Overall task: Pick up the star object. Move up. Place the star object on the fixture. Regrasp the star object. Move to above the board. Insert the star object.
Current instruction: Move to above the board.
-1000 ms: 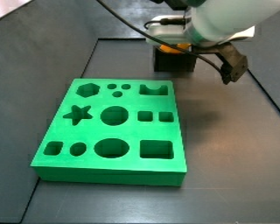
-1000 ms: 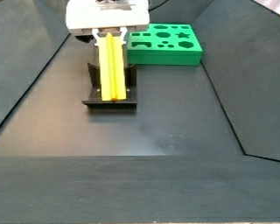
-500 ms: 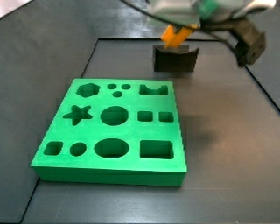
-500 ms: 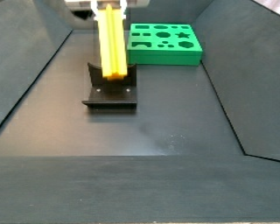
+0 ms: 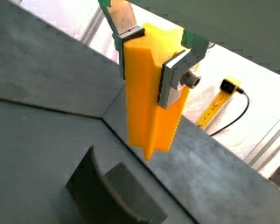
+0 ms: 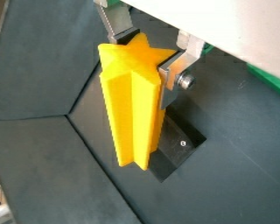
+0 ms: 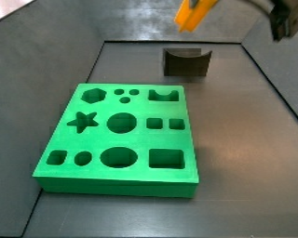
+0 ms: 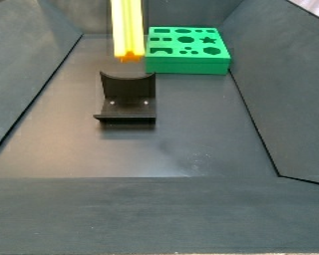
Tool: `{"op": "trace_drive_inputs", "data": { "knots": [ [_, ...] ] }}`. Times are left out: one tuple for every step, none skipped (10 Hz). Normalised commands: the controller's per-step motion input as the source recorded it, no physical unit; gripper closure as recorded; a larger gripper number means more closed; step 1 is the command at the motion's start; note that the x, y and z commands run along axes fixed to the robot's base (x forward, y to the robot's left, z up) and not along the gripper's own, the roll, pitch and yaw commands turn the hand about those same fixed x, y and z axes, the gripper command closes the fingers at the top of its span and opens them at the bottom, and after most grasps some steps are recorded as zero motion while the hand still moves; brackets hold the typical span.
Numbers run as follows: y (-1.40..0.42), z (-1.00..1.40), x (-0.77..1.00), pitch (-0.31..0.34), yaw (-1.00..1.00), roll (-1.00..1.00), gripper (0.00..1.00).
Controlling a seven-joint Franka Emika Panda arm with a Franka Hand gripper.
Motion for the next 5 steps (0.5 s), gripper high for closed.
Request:
{"op": "trace_drive_inputs", "data": {
  "knots": [
    [-0.15, 1.0, -0.04, 0.06, 0.0, -0.04, 1.0],
    [-0.14, 1.0, -0.03, 0.077, 0.01, -0.04, 1.0],
    [-0.12, 1.0, -0.03, 0.093, 0.02, -0.04, 1.0],
    [-0.11, 1.0, -0.02, 0.113, 0.03, -0.04, 1.0],
    [-0.1, 1.0, -0.01, 0.124, 0.04, -0.04, 1.0]
  ]
}}
